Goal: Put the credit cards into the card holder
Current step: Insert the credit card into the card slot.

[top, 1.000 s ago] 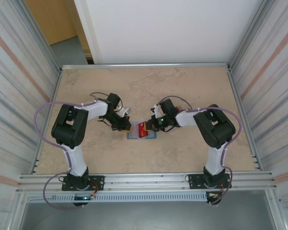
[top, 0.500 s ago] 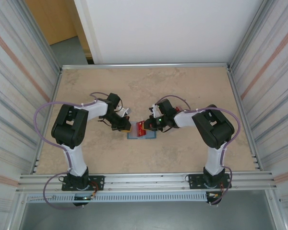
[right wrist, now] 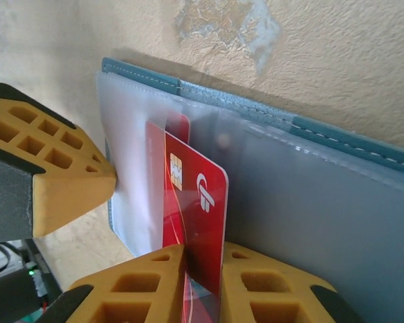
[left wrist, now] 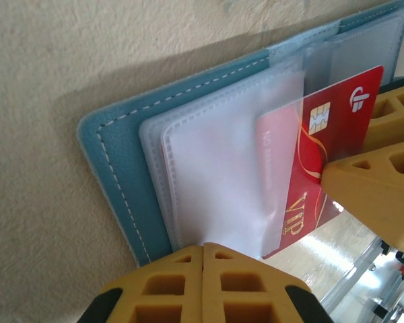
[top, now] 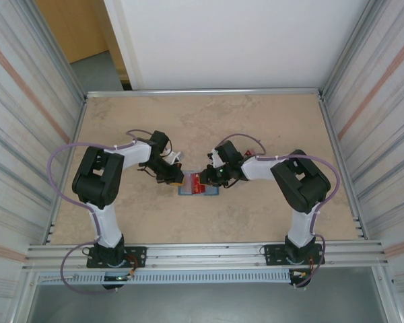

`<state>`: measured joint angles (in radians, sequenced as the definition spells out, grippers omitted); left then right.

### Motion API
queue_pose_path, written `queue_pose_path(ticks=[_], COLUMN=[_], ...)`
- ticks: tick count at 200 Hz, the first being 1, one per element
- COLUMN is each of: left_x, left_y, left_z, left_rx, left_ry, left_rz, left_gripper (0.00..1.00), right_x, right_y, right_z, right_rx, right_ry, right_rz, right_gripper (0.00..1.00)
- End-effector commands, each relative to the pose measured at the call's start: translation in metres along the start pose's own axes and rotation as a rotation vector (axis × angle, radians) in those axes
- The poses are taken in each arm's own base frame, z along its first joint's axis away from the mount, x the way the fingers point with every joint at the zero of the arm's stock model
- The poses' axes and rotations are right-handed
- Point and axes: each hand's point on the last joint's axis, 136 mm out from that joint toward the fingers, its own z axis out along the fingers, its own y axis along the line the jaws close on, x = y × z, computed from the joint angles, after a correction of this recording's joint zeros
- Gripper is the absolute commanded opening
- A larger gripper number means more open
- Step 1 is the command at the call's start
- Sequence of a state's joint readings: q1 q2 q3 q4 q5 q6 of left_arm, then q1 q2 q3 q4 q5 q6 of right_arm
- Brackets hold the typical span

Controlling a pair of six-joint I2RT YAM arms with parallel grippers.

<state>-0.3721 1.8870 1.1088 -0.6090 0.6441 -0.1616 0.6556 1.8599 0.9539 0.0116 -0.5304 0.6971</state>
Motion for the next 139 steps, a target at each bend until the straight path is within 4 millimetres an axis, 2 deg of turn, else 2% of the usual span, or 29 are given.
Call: queue_pose_path(ticks=[1,85,139], left_x=[0.001,0.001,0.002], left_y=[0.011,0.009,0.008], left_z=[0.003,0.002,0.002], left_rx=[-0.034,-0.035,-0.035], left_ry=[0.017,0.014,0.012], left_rz=[-0.021,-0.014,-0.011], left_gripper=[0.0,0.0,0.0], right_x=[0.015,0.011,-0.003], right_y=[-0.017,-0.004,-0.005], right_z=[-0.007,0.004,-0.001], right_rx=[0.138,0.147,0.064], right_ry=[0.041,0.049,-0.034], right_rz=[-0.001,-0.01,0.057], right_gripper=[0.21,0.21,0.03])
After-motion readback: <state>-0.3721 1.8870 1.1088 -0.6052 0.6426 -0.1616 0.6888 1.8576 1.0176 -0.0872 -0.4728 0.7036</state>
